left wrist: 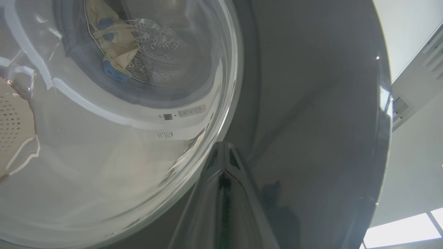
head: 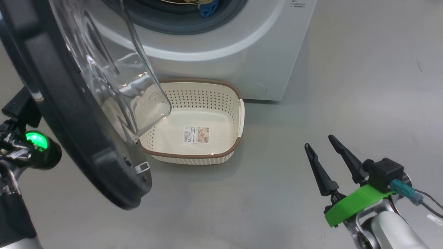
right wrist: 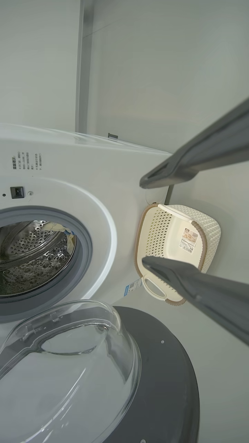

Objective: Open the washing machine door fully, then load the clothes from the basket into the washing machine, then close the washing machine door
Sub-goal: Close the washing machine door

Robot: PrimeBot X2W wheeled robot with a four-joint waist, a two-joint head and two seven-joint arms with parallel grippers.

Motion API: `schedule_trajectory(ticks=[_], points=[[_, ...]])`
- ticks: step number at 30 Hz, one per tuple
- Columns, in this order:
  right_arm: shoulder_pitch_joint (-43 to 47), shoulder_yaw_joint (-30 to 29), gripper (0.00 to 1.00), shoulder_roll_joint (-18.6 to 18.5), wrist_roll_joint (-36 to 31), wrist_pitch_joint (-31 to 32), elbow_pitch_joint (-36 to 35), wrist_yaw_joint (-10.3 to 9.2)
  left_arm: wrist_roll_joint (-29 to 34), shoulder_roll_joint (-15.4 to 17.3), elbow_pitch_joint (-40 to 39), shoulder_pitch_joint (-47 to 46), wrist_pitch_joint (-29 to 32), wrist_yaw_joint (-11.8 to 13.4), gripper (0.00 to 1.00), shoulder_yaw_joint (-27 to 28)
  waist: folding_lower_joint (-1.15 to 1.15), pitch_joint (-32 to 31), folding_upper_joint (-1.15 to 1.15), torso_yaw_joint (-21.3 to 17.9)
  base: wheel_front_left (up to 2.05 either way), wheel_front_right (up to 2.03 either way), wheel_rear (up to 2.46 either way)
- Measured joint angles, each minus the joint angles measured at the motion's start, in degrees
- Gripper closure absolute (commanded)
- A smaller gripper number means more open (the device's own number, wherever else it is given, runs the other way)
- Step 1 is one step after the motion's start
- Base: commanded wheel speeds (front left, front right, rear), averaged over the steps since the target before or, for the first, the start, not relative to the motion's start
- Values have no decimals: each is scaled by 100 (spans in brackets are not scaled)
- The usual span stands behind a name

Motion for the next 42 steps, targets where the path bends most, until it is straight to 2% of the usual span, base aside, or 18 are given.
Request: schedule_trajectory(ticks=[14, 24, 30, 42], points=[[-3, -132, 0, 51, 4, -51, 100, 0, 331, -178, 475, -110, -675, -550, 100, -198, 0, -80, 0, -576, 0, 0, 0], [69, -183, 0, 102, 5, -57, 105, 0, 346, -250, 706, -116, -1198, -650, 100, -202, 0, -233, 0, -946, 0, 0, 0], [132, -191, 0, 126, 11, -57, 100, 0, 501, -269, 612, -122, -1898, -652, 100, -278, 0, -250, 0, -1140, 0, 0, 0], [132, -226, 0, 182, 13, -58, 80, 0, 758, -294, 564, -119, -2824, -654, 100, -503, 0, -254, 0, -1433, 0, 0, 0]])
